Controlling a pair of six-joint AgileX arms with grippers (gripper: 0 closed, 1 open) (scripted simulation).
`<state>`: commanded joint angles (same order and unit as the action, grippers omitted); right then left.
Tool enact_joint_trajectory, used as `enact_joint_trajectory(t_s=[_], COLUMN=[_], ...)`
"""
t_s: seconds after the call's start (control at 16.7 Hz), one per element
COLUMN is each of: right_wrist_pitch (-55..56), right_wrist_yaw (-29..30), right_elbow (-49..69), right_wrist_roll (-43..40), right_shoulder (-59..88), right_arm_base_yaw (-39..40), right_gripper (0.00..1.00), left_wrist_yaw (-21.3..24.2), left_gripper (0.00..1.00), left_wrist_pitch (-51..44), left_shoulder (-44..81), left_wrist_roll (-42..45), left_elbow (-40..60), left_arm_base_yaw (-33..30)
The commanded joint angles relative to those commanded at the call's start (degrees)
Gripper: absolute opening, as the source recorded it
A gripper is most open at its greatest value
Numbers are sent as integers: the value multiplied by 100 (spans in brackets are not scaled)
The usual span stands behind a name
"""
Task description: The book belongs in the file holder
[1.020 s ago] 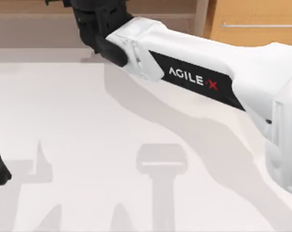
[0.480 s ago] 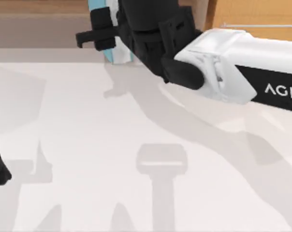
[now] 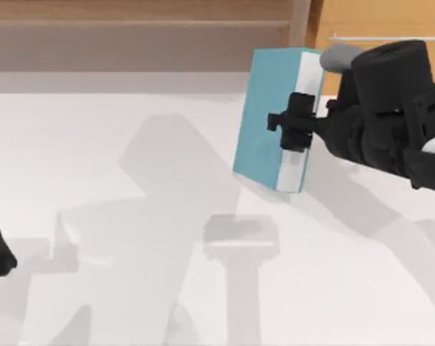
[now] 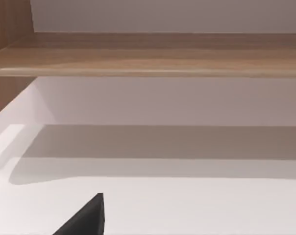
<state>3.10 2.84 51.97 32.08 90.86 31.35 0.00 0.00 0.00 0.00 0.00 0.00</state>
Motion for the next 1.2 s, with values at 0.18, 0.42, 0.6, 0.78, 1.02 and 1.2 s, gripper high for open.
enact_joint_trajectory(t_s=[0.18,0.42,0.6,0.78,1.02,1.2], right_wrist_pitch=[276,923,1546,2212,3030,3470], right_wrist_yaw=[-638,-1364,-1844,-2268,-2692,-2880], right_elbow=[-752,-1227,-1245,-1049,-574,-215], right_wrist_roll=[872,2093,2998,3821,4634,4968], right_shoulder=[-443,-652,-495,-83,773,1390], right_arm_base_yaw=[-1071,-2767,-4004,-5032,-5868,-6088], right_gripper=[0,0,0,0,0,0], left_wrist_yaw=[0,0,0,0,0,0], left_gripper=[100,100,100,100,100,100], left_wrist_pitch=[0,0,0,0,0,0], left_shoulder=[0,0,0,0,0,0], left_wrist_roll=[0,0,0,0,0,0], left_elbow=[0,0,0,0,0,0], left_arm_base_yaw=[0,0,0,0,0,0])
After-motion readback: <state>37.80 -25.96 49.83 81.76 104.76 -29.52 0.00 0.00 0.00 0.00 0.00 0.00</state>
